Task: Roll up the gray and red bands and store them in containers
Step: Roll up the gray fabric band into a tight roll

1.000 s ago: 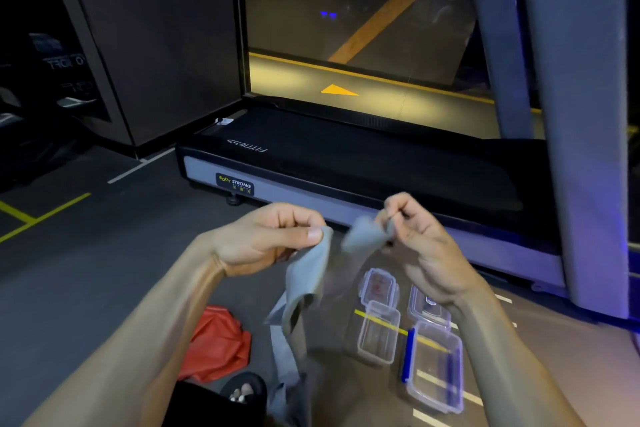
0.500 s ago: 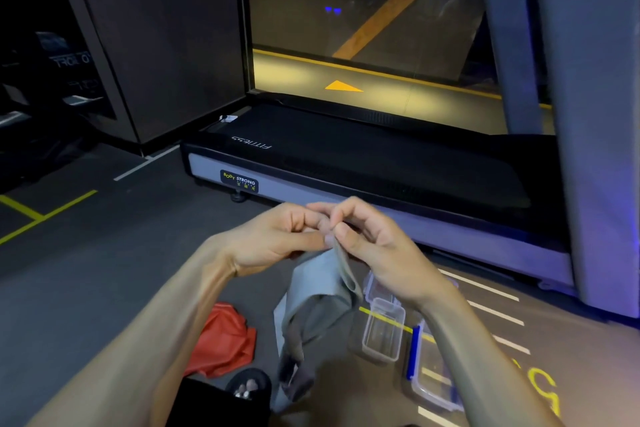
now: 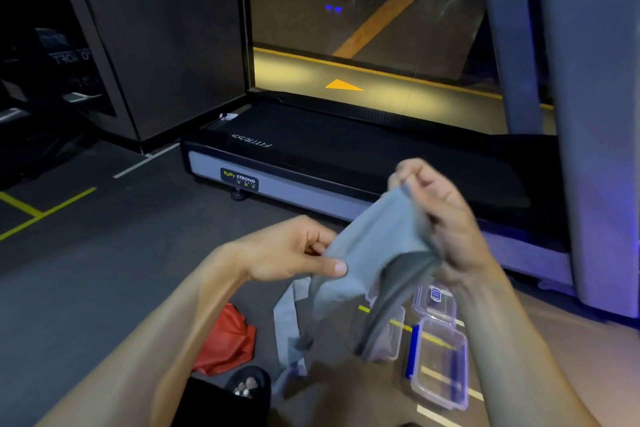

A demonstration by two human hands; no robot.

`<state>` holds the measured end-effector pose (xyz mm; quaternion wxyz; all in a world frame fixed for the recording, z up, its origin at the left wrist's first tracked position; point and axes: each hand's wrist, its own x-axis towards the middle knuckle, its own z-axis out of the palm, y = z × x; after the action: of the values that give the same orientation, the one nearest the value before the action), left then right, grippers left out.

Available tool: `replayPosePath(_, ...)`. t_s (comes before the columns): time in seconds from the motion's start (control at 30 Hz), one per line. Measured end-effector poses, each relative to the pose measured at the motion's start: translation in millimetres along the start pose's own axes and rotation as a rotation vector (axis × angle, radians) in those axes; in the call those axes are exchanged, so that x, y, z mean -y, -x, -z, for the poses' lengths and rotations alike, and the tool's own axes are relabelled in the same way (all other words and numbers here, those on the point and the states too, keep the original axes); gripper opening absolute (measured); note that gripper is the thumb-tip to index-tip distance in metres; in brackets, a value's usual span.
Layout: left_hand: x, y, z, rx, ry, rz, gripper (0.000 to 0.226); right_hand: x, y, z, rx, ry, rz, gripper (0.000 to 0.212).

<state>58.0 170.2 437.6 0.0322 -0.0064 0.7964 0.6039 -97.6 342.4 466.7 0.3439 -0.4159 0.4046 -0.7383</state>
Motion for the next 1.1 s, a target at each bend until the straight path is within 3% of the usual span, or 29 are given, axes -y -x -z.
replayPosePath(0.1,-1,-2,1,-0.102,-0.038,-0.039,0.008,4,-4,12,-0.041,-0.214,-0.013,0.022)
replayPosePath(0.2,-3,-3,1,-0.115,-0.021,-0.137,0.008,-4,-4,23,-0.1,-0.194,-0.074,0.025)
replayPosePath(0.33,-10,1,-1,-0.157,0.349,-0.24,0.01,-11,-2,28,-0.084,-0.133,-0.127,0.013)
replayPosePath(0.43,-7,-1,0,-0.161,0.055,-0.17,0.015,-4,2,20,-0.092,-0.207,-0.069,0.005)
replayPosePath(0.53,-4,-6,0,-0.217,-0.046,-0.159,0.02,2,4,13,-0.092,-0.301,-0.007,0.031)
replayPosePath(0.6,-5,-8,-5,-0.225,-0.071,-0.129,0.021,2,4,12,-0.079,-0.341,-0.007,0.034)
replayPosePath(0.7,-7,-6,-11,-0.021,-0.029,0.009,0.008,-1,0,11,-0.045,-0.417,-0.004,0.02)
replayPosePath(0.77,-5,-8,-12,0.071,-0.207,0.132,0.02,-5,1,13,-0.036,-0.495,0.018,0.01)
replayPosePath(0.83,2,-10,-12,0.093,-0.435,0.218,0.024,-11,5,20,-0.128,-0.484,0.007,0.015)
replayPosePath(0.93,6,-13,-9,-0.024,-0.531,0.179,0.019,-14,10,31,-0.314,-0.435,-0.012,0.029)
replayPosePath(1.0,5,-11,-3,-0.121,-0.354,-0.041,0.014,-8,11,27,-0.31,-0.464,0.041,0.022)
replayPosePath(1.07,-2,-5,1,-0.197,0.094,-0.276,0.022,1,8,23,-0.313,-0.503,0.084,0.033)
replayPosePath(1.1,-5,-2,3,-0.217,0.337,-0.326,0.034,3,5,23,-0.296,-0.52,0.111,0.028)
